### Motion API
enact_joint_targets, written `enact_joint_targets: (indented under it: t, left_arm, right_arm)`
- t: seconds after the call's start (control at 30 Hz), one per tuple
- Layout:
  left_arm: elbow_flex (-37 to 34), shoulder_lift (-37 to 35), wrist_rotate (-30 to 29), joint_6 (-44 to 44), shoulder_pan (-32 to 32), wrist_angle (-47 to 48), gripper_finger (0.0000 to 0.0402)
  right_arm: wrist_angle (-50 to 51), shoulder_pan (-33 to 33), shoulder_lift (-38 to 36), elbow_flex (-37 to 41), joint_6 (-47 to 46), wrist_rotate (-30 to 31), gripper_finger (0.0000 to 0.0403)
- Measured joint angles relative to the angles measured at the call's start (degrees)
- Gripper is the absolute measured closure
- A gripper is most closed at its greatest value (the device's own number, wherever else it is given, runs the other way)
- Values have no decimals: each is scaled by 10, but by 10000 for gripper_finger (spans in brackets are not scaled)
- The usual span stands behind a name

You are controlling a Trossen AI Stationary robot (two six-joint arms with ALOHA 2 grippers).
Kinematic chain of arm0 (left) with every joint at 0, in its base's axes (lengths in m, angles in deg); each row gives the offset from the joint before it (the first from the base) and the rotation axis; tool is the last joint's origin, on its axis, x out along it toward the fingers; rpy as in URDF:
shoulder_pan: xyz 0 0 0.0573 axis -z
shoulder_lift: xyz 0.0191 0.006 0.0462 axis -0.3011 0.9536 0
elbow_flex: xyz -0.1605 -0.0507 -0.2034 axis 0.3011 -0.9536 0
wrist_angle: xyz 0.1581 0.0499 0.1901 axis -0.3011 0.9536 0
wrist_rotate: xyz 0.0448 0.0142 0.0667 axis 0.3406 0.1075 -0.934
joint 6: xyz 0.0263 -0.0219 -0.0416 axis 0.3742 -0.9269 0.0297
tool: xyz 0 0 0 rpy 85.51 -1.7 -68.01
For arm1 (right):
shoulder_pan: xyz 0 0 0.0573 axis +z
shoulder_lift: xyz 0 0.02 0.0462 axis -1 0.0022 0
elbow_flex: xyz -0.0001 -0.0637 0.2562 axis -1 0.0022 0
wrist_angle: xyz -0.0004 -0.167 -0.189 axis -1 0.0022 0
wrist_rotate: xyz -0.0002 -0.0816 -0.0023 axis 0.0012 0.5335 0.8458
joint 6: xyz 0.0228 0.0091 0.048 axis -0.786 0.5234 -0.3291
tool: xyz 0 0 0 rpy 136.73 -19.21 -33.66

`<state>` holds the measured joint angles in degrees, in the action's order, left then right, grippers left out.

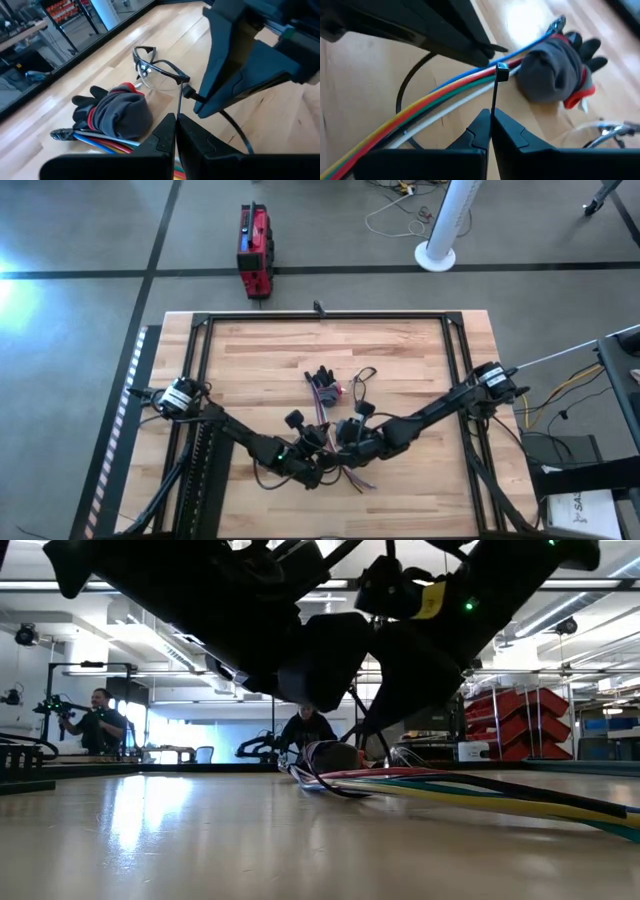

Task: Ziptie cables
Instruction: Wrap the cable wires together using a black zip tie

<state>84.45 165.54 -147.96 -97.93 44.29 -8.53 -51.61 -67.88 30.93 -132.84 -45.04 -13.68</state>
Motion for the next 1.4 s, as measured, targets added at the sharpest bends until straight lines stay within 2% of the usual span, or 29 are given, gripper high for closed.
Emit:
enact_joint_targets:
  t: [0.2, 0.37, 0.6, 0.8, 1.07, 1.4]
  left_arm:
    - [0, 0, 4, 13, -5, 1, 402]
    - [0, 0, 38, 47, -8, 3, 402]
    - [0, 3, 30, 108, -7, 7, 402]
    - [0, 3, 28, 162, -7, 9, 402]
    - [0, 3, 28, 145, -7, 17, 402]
    - [0, 3, 35, 141, -7, 16, 402]
  right_arm:
    - [62, -12, 0, -17, -56, -51, 403]
    - [69, -13, 0, -18, -18, -58, 403]
    - [74, -13, 0, -32, 6, -68, 403]
    - [83, -19, 0, -39, -75, -103, 403]
    - [83, -22, 0, -38, -187, -113, 403]
    - [78, -31, 0, -38, -266, -118, 403]
